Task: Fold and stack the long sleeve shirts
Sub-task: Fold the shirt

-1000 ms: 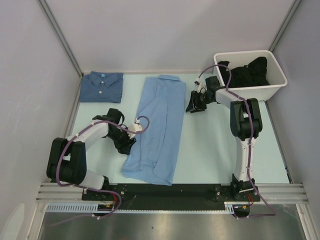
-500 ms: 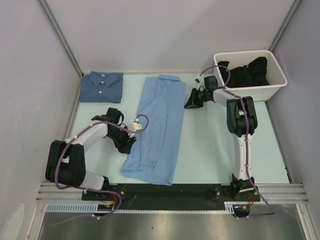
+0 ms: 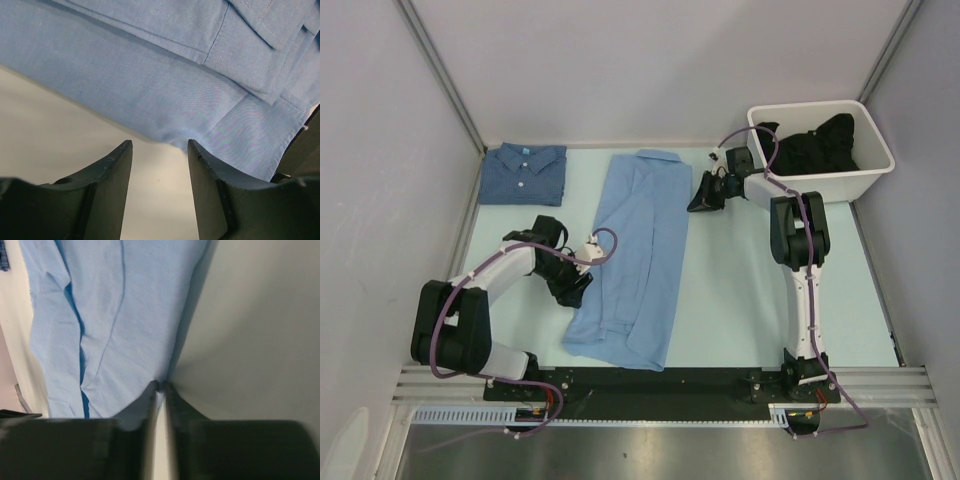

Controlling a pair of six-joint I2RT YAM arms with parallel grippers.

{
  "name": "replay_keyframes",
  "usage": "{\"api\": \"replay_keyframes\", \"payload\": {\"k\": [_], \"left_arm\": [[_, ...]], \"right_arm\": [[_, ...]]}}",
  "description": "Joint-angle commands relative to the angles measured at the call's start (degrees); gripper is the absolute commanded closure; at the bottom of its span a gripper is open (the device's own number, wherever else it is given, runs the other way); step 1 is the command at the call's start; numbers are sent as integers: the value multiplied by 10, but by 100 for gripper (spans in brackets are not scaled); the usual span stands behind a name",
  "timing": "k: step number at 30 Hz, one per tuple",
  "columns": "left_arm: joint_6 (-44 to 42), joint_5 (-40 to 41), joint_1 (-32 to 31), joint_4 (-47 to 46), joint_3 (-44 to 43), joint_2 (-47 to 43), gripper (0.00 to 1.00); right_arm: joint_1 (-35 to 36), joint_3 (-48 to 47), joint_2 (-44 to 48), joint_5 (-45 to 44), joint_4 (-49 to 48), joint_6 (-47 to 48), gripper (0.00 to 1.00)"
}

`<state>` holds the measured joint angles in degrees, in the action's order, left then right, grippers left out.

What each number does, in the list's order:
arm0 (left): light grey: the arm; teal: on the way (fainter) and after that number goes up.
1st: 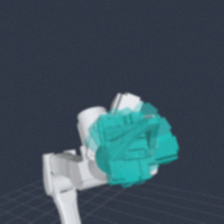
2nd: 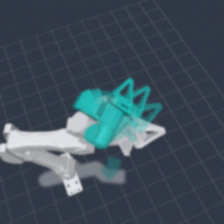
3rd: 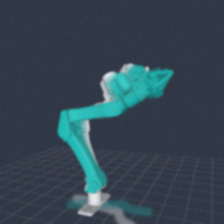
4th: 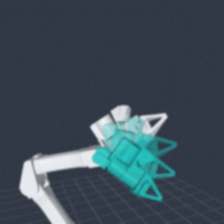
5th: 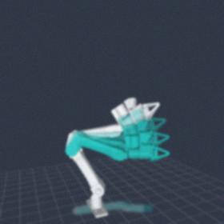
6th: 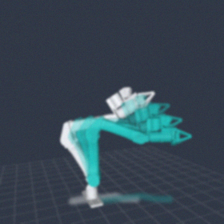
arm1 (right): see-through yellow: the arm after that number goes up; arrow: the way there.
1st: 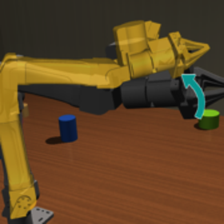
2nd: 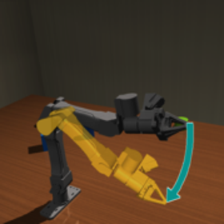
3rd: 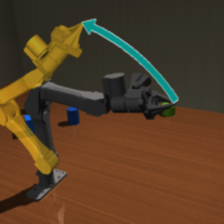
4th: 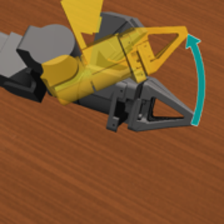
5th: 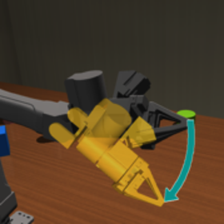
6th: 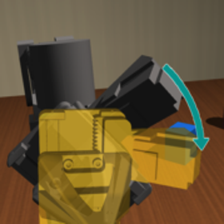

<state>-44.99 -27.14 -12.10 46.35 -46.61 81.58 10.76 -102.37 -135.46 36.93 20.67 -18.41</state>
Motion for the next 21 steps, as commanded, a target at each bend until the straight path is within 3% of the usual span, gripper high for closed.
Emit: {"api": "replay_keyframes", "payload": {"k": [1,5,15,21], "left_arm": [[9,-8,-3,-6,-19,-1,46],[11,-16,-3,-6,-20,-1,46],[28,-39,-21,-15,-29,2,44],[44,-52,-27,-30,-34,2,43]], "right_arm": [[0,-5,-23,-24,24,4,97],[-6,-22,-22,-53,44,23,100],[-14,-172,-74,-141,107,82,100],[-14,-249,-106,-137,147,137,100]]}}
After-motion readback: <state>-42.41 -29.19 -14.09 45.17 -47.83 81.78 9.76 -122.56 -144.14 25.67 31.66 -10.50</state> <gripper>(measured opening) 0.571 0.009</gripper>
